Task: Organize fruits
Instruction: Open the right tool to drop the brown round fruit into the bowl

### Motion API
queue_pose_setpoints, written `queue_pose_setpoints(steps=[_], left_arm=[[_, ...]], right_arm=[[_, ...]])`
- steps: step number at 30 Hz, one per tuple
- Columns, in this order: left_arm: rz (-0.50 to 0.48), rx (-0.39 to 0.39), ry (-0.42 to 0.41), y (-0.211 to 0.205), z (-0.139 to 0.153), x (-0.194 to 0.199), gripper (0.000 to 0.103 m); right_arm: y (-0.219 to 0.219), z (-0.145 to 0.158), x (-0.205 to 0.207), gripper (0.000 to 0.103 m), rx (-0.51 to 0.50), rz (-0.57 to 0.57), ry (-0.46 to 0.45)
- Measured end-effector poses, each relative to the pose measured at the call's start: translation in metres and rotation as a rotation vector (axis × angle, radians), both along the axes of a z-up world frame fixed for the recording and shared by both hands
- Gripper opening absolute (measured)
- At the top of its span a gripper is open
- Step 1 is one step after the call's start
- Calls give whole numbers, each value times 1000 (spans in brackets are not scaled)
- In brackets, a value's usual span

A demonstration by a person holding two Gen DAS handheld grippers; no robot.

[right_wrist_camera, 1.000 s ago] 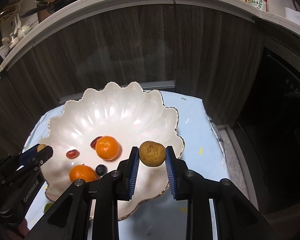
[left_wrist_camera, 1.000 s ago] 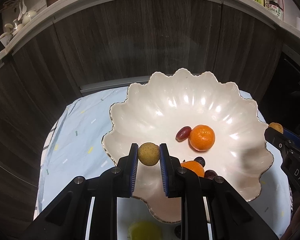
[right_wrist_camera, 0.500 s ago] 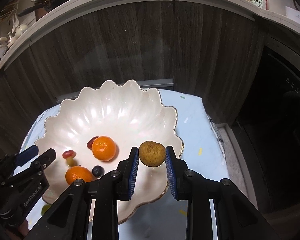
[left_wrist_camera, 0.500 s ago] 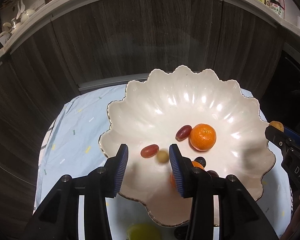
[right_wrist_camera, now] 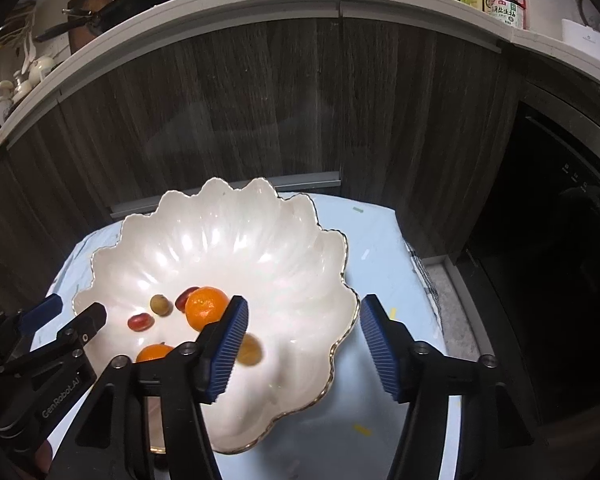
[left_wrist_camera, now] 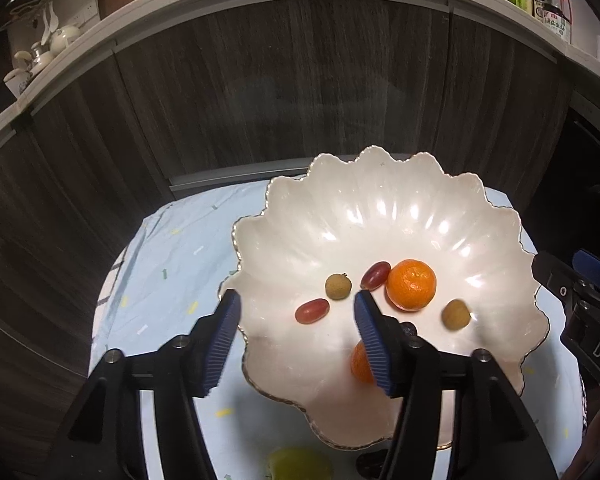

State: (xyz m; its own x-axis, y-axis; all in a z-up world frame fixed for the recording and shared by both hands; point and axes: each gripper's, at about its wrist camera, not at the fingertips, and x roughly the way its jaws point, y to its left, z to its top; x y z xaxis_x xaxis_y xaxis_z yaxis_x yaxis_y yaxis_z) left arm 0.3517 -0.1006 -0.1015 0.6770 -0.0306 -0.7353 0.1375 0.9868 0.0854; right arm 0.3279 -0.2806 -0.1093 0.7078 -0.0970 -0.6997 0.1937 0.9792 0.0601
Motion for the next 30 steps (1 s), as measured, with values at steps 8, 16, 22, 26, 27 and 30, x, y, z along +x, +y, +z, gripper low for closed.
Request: queue_pose_setpoints(steps=[8, 16, 22, 26, 27, 30], left_arm=[[14, -4, -26, 5, 15, -8, 71], [36, -2, -51, 12, 29, -21, 76], [46, -10, -57, 19, 34, -31, 79], [51, -13, -53, 23, 35, -37, 80], [52, -14, -52, 24, 35, -39, 80], [52, -15, -49, 27, 35, -45, 80]], right_arm=[[3, 14, -8, 72, -3, -9, -32], [9, 25, -18, 73, -4, 0, -48], [16, 32, -26, 73, -5, 12, -55], [20, 33, -32, 73, -2, 19, -55], [21, 33, -34, 73, 0, 21, -54], [24, 32, -38, 73, 5, 27, -52]])
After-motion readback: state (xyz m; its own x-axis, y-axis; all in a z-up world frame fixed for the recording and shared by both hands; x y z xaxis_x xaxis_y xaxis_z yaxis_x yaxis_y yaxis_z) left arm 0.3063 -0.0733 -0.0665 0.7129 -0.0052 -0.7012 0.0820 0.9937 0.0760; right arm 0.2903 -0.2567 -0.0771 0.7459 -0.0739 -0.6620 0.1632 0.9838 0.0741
